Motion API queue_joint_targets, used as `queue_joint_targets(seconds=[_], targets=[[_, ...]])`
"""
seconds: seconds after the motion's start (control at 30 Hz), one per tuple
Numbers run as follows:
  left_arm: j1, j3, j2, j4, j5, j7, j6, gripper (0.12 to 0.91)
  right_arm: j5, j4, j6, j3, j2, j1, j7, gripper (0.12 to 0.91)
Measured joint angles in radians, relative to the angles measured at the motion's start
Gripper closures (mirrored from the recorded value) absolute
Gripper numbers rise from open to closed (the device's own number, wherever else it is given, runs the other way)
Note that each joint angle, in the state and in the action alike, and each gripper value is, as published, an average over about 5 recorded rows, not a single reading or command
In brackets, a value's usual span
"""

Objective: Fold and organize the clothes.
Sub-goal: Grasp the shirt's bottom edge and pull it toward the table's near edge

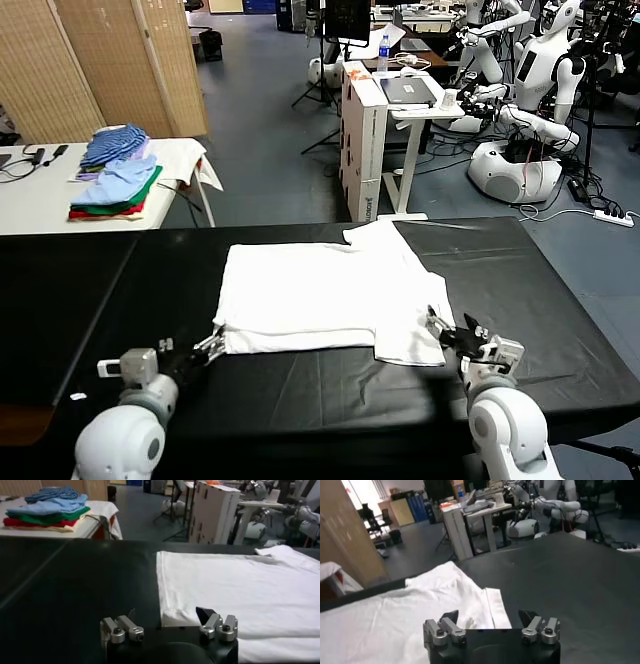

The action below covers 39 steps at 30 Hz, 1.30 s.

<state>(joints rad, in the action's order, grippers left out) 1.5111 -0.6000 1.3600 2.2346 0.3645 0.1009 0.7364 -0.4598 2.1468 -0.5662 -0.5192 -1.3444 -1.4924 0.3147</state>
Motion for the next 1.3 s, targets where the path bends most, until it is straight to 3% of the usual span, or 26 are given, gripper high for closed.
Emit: queue_joint_targets(seconds=[0.23, 0.37, 0.47, 0.7, 0.83, 1.03, 1.3], targets=[[0.039, 0.013, 0.014, 0.026, -0.014, -0.001, 0.000, 0.123, 0.012, -0.018, 0.000, 0.034, -0.009, -0.015, 0.000, 0.119], [0.048, 0.014, 0.018, 0.027, -0.017, 0.000, 0.000, 0.123, 0.012, -0.042, 0.004, 0.044, -0.014, -0.001, -0.002, 0.183], [0.056, 0.015, 0.019, 0.031, -0.018, 0.000, 0.000, 0.123, 0.012, -0.055, 0.006, 0.048, -0.015, 0.008, -0.003, 0.303], [0.068, 0.014, 0.020, 0.038, -0.017, 0.000, 0.000, 0.123, 0.012, -0.053, 0.007, 0.053, -0.019, -0.004, -0.002, 0.723], [0.068, 0.014, 0.022, 0.038, -0.017, 0.001, 0.000, 0.123, 0.003, -0.043, 0.000, 0.051, -0.022, -0.011, 0.002, 0.857], [0.061, 0.012, 0.021, 0.038, -0.014, 0.003, 0.000, 0.123, -0.080, -0.019, -0.008, 0.037, -0.020, 0.004, 0.002, 0.875], [0.060, 0.010, 0.021, 0.038, -0.013, 0.004, 0.000, 0.123, -0.280, -0.013, 0.061, 0.012, -0.017, 0.080, -0.026, 0.875]])
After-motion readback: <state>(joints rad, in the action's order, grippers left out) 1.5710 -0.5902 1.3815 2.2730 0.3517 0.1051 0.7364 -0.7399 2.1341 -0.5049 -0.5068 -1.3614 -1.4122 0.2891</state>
